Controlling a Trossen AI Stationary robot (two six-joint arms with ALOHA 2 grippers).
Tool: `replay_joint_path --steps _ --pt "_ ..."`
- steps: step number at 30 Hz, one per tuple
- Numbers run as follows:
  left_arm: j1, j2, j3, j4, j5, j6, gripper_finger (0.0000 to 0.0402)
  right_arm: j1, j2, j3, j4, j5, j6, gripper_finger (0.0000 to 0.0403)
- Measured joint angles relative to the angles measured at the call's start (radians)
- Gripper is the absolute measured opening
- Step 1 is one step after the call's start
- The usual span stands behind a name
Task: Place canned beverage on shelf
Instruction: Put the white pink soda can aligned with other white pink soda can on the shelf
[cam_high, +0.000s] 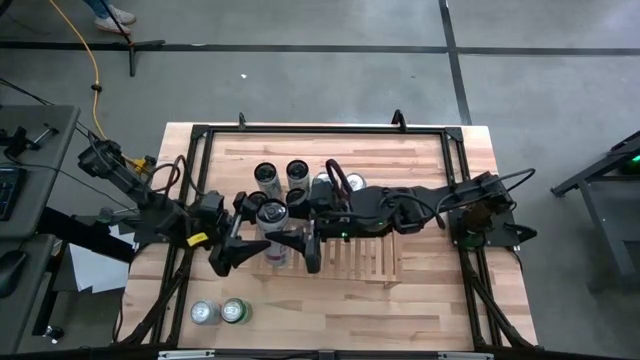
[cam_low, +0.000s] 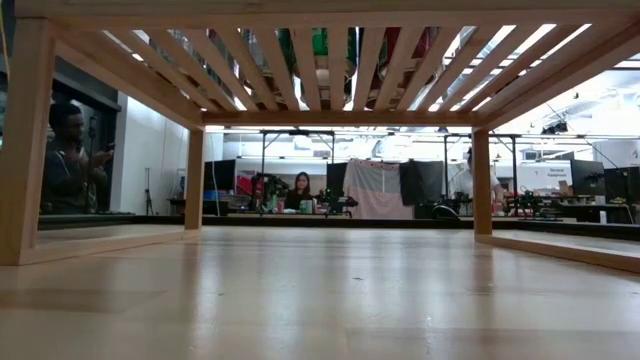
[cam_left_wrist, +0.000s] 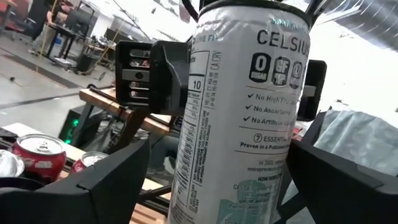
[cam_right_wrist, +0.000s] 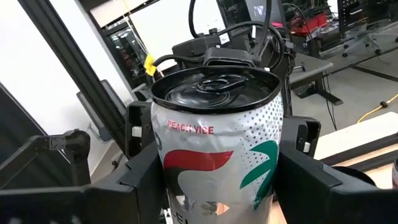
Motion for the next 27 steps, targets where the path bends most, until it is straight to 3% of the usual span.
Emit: replay_joint_path --steps 6,15,18,20,27 --pt "0.006 0.004 0.0 -0.017 -0.002 0.049 0.0344 -0.001 0.001 0.0 -0.001 0.0 -0.003 0.0226" --pt "0.007 0.003 0.001 -0.048 0.006 0.082 0.022 -0.001 0.002 0.0 -0.011 -0.006 -0.013 0.0226" --pt "0.007 0.001 0.001 -0.05 0.006 0.097 0.0216 -0.001 0.002 0.0 -0.01 -0.008 -0.025 0.0226" --pt "0.008 -0.003 0.001 -0.056 0.012 0.104 0.0216 -0.001 0.002 0.0 -0.007 -0.007 -0.034 0.0248" --pt "-0.024 -0.048 -0.004 -0.165 0.019 0.123 0.0216 0.0 -0.017 0.0 0.013 -0.014 -0.022 0.038"
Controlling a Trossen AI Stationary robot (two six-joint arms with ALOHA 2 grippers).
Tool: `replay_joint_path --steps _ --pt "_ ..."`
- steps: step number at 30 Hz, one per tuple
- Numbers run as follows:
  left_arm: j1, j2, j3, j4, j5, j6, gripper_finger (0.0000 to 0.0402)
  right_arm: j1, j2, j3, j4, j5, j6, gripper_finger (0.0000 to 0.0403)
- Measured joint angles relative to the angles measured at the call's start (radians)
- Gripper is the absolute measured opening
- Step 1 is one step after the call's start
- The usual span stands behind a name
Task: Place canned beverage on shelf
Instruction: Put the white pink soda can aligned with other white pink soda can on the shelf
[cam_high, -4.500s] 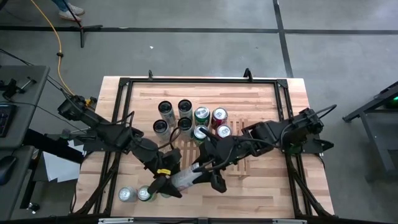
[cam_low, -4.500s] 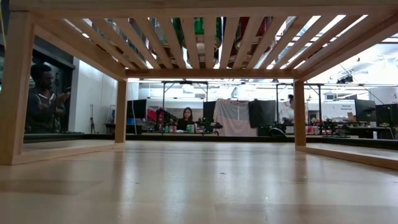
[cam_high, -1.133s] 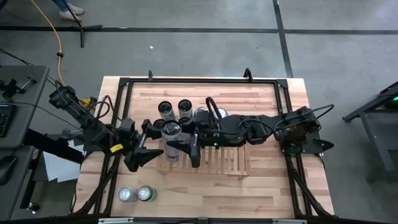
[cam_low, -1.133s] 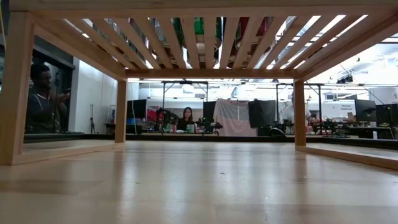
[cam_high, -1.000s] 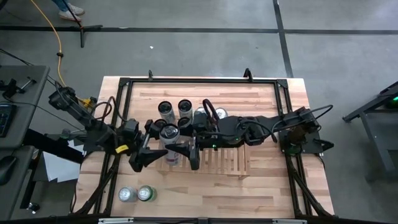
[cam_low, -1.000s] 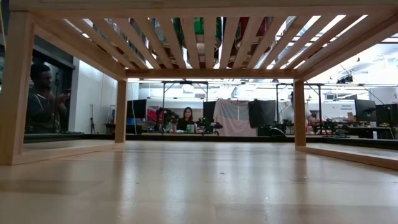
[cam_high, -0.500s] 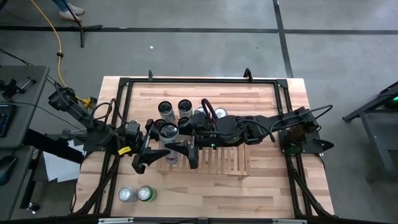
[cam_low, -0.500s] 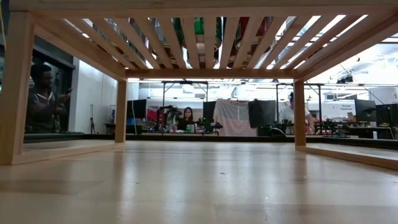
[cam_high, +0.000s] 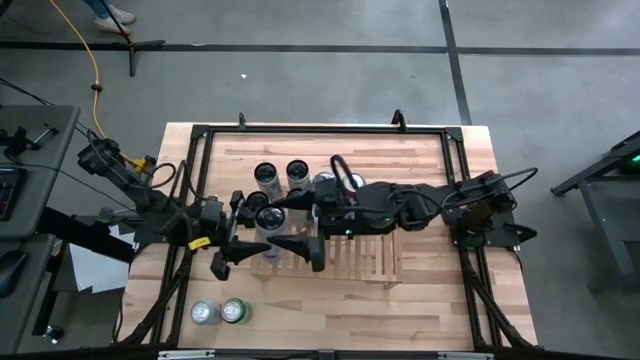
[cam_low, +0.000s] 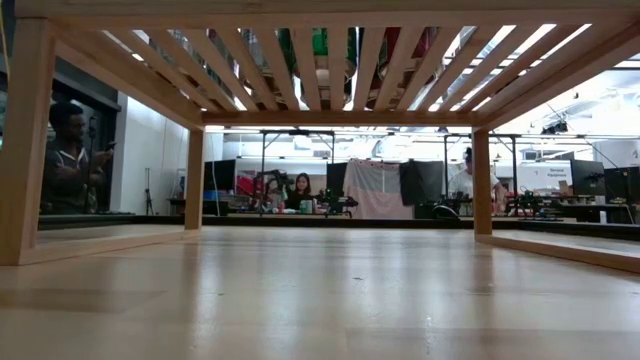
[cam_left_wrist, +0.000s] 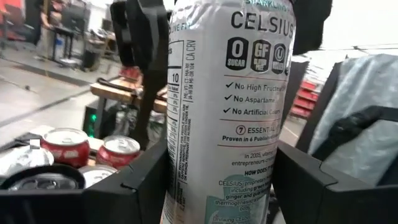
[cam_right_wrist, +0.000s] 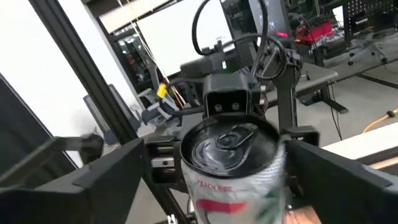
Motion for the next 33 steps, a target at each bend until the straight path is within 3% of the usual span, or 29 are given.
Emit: replay_joint_path --steps 7,10,18,22,27,33 --pt "-0.077 -0.091 -0.01 -0.12 0.088 -0.042 0.0216 0.0 -0.034 0.002 -0.016 -0.026 -0.012 0.0391" --pt "-0.126 -0.121 -0.079 -0.061 0.112 -0.033 0.0216 0.002 -0.046 0.002 -0.015 -0.026 -0.007 0.0391" --pt "-0.224 -0.167 -0.436 0.411 0.018 0.022 0.0216 0.009 -0.045 0.002 -0.037 -0.049 0.019 0.0392" --pt "-0.233 -0.178 -0.514 0.41 -0.025 0.046 0.0216 0.013 -0.045 0.001 -0.04 -0.049 0.019 0.0392" --pt "-0.234 -0.176 -0.531 0.337 -0.033 0.213 0.0216 0.013 -0.044 0.001 -0.042 -0.039 0.02 0.0392" --pt "-0.233 -0.177 -0.53 0.351 -0.151 0.324 0.0219 0.013 -0.044 0.001 -0.043 -0.014 0.037 0.0393"
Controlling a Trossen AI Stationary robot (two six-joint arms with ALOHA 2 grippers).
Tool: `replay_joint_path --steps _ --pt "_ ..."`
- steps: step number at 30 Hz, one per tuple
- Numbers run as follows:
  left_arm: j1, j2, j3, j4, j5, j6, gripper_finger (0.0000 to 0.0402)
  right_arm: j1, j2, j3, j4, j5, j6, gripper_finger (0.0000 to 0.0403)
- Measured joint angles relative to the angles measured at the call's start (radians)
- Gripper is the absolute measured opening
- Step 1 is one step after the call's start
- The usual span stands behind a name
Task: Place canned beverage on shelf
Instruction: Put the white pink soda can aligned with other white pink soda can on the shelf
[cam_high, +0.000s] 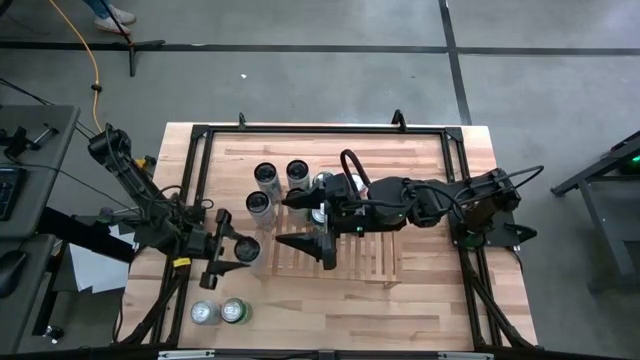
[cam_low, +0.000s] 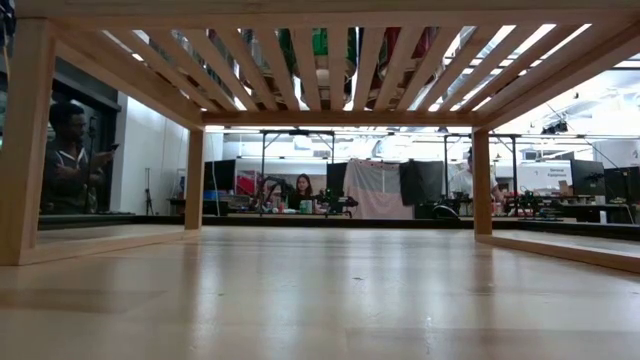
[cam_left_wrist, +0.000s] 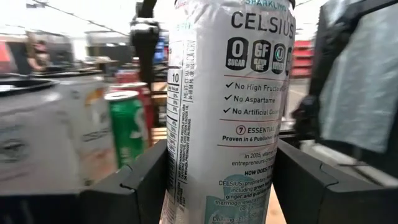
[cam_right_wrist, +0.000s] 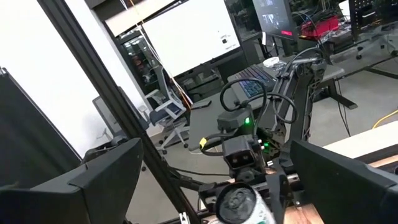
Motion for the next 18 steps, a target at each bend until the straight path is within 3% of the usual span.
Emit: replay_joint_path --steps 3,10,18 --pt "0.006 0.0 0.0 0.0 -0.037 0.005 0.0225 0.0 0.0 0.0 -0.003 0.0 -0.001 0.0393" --pt "0.064 0.002 0.0 -0.002 0.015 -0.051 0.0222 -0.007 0.001 -0.001 -0.014 0.0 -0.003 0.0393" --pt "0.085 0.062 0.001 -0.001 0.005 -0.116 0.0226 -0.007 0.001 -0.001 -0.046 0.001 -0.01 0.0393"
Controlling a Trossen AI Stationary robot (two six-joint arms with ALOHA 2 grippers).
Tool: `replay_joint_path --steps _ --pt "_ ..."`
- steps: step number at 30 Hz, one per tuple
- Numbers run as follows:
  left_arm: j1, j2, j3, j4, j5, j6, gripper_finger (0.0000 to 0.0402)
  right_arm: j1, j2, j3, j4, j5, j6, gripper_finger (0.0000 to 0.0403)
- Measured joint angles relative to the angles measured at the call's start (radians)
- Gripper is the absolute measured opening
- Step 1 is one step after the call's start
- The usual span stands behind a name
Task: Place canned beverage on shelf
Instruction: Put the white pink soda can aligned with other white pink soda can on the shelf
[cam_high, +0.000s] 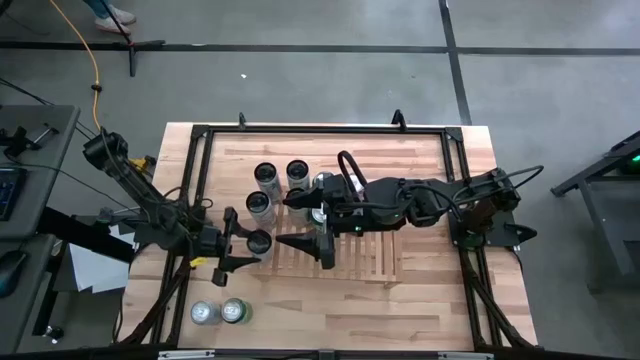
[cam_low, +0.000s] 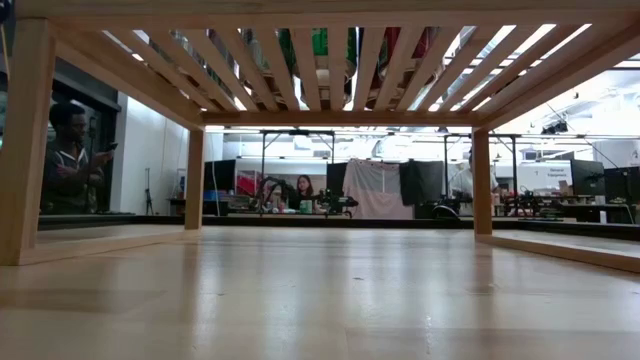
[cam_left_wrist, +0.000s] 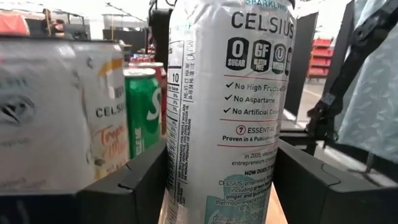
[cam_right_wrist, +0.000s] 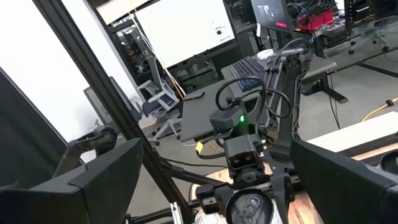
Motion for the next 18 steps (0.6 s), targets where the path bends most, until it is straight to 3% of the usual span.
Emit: replay_joint_path --steps 8,18 --pt "0.0 0.032 0.0 -0.001 -0.07 0.0 0.0232 0.0 0.0 0.0 -0.001 0.0 0.0 0.0393" --pt "0.0 0.032 0.0 -0.018 -0.074 -0.011 0.0247 0.0 0.0 0.0 -0.001 0.0 0.0 0.0393"
